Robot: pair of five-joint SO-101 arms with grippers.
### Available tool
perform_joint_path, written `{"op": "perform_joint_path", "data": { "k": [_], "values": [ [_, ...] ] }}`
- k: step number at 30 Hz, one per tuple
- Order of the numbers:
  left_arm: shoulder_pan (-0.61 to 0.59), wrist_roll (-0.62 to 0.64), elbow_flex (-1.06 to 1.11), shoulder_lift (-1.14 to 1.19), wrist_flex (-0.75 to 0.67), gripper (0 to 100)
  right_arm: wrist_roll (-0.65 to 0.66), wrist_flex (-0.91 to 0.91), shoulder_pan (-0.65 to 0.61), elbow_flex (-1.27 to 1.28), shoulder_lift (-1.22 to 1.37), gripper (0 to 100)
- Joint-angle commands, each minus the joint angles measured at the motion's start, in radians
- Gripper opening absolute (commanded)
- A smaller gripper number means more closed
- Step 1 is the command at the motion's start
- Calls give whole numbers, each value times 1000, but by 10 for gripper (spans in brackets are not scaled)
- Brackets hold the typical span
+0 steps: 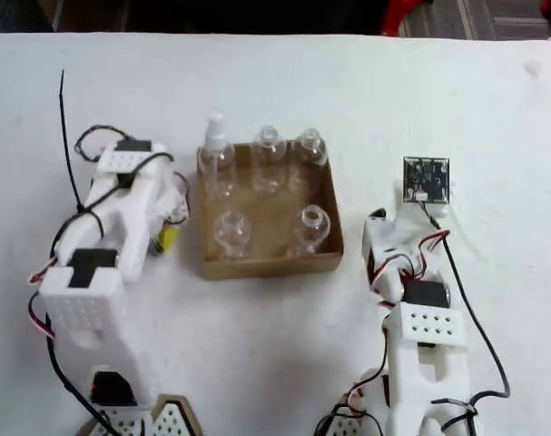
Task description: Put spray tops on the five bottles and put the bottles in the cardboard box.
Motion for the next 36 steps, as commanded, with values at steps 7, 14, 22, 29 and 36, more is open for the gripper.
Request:
{"op": "perform_joint_path", "data": {
  "k": [7, 14, 22, 29, 36],
  "values": [
    [-219, 2, -203, 105, 48, 24, 12, -22, -8, -8, 1, 183],
    [-271, 2, -400, 202, 8, 24, 12, -22, -8, -8, 1, 183],
    [-268, -77, -666, 237, 212, 24, 12, -22, -8, -8, 1, 183],
    [-278, -192, -839, 232, 425, 24, 14, -22, -8, -8, 1, 183],
    [-298, -196, -815, 232, 427, 24, 14, -22, -8, -8, 1, 183]
  ]
}}
